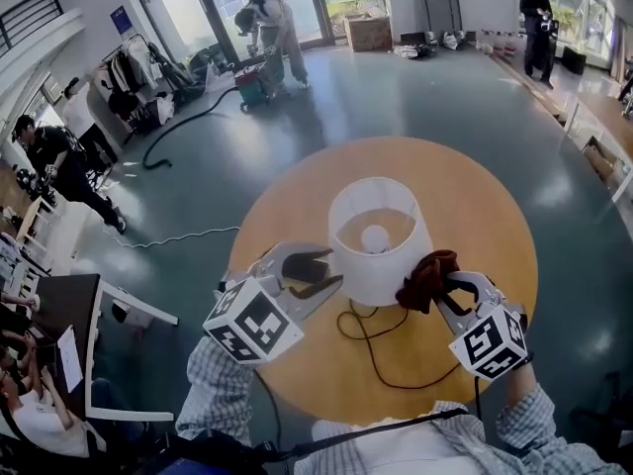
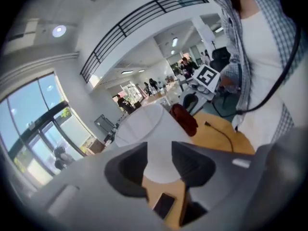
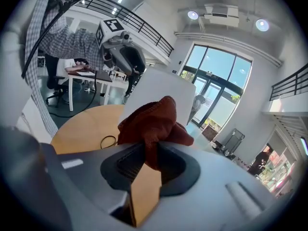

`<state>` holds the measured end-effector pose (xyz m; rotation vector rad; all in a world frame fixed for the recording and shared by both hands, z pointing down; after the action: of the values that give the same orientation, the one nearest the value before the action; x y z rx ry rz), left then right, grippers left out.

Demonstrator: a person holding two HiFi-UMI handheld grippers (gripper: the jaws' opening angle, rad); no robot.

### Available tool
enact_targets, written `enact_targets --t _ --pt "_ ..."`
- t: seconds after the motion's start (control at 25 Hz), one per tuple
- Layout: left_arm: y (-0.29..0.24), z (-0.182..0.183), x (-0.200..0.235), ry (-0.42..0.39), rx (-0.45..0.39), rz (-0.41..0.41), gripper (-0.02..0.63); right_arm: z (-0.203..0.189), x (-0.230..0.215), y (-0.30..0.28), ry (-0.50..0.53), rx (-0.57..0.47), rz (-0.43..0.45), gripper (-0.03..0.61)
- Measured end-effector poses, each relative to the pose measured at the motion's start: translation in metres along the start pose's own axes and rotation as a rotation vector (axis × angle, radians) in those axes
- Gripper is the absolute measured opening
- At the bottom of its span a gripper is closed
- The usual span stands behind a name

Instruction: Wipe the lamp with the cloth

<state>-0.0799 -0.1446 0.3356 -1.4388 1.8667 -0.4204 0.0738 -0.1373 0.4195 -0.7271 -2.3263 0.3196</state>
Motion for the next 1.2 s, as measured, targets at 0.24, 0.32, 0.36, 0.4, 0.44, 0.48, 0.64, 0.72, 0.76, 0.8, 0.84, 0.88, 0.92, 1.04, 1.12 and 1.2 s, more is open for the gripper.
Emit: enact_targets --t 0.24,0.32,0.36,0.4,0.44,0.48,0.64,0.72,0.76,0.8,0.84,0.88,0.92,1.04,1.12,1.2 --pt "-0.002 0.014 0.008 -0.191 0.208 -0.111 0.163 -0.001 0.002 0.001 0.007 0.007 0.001 0.081" --pt "-0.006 0.016 0.007 -0.232 0.263 -0.168 0.163 0.000 0.003 0.001 0.003 0.002 0.001 0.081" --pt "-0.008 0.018 0.006 -0.246 0.278 -0.201 0.163 0.000 0.003 0.000 0.003 0.001 0.001 0.081" --pt "-0.011 0.021 0.005 -0.259 0.293 -0.235 0.163 0.000 0.002 0.000 0.003 0.000 0.001 0.080" --pt "-0.015 0.023 0.004 -0.272 0.314 -0.267 0.163 -0.001 0.002 -0.001 0.004 0.001 0.002 0.081" --pt "-0.019 0.023 0.004 -0.288 0.343 -0.297 0.163 -0.002 0.001 -0.001 0.005 0.002 0.003 0.081" --pt "-0.035 0.015 0.003 -0.323 0.443 -0.402 0.152 -0.004 0.000 -0.002 0.011 0.004 0.012 0.081" --pt "-0.038 0.013 -0.001 -0.319 0.441 -0.445 0.123 -0.004 0.001 -0.001 0.018 0.007 0.015 0.081" --pt "-0.038 0.014 -0.002 -0.315 0.433 -0.460 0.118 -0.004 0.001 0.000 0.018 0.008 0.015 0.081" --pt "-0.038 0.015 -0.003 -0.311 0.421 -0.468 0.114 -0.004 0.000 0.001 0.014 0.008 0.014 0.081" --pt "-0.038 0.016 -0.004 -0.307 0.406 -0.472 0.110 -0.004 -0.001 0.002 0.007 0.008 0.010 0.081" --pt "-0.038 0.017 -0.005 -0.301 0.386 -0.472 0.106 -0.004 -0.003 0.002 0.001 0.007 0.005 0.081" --pt "-0.038 0.016 -0.006 -0.293 0.364 -0.471 0.103 -0.003 -0.003 0.002 -0.006 0.006 -0.003 0.081" --pt "-0.033 0.010 -0.007 -0.258 0.303 -0.454 0.089 0.000 -0.005 -0.001 -0.041 -0.007 -0.032 0.081" --pt "-0.029 0.005 -0.003 -0.226 0.263 -0.429 0.081 0.002 -0.011 -0.003 -0.104 -0.024 -0.060 0.081" --pt "-0.025 0.001 0.005 -0.181 0.221 -0.396 0.077 0.003 -0.026 -0.005 -0.181 -0.043 -0.102 0.081"
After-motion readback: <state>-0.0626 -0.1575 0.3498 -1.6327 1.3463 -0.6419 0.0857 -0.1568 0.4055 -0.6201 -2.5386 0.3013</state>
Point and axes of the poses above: the fingertips, and each gripper's own axes: y backward along the fingers, x to its left, z out of its top, the point moved 1 cm from there along y, backward along the fingers, and after that the axes turned 13 degrees about -z, right-handed, at the moved point
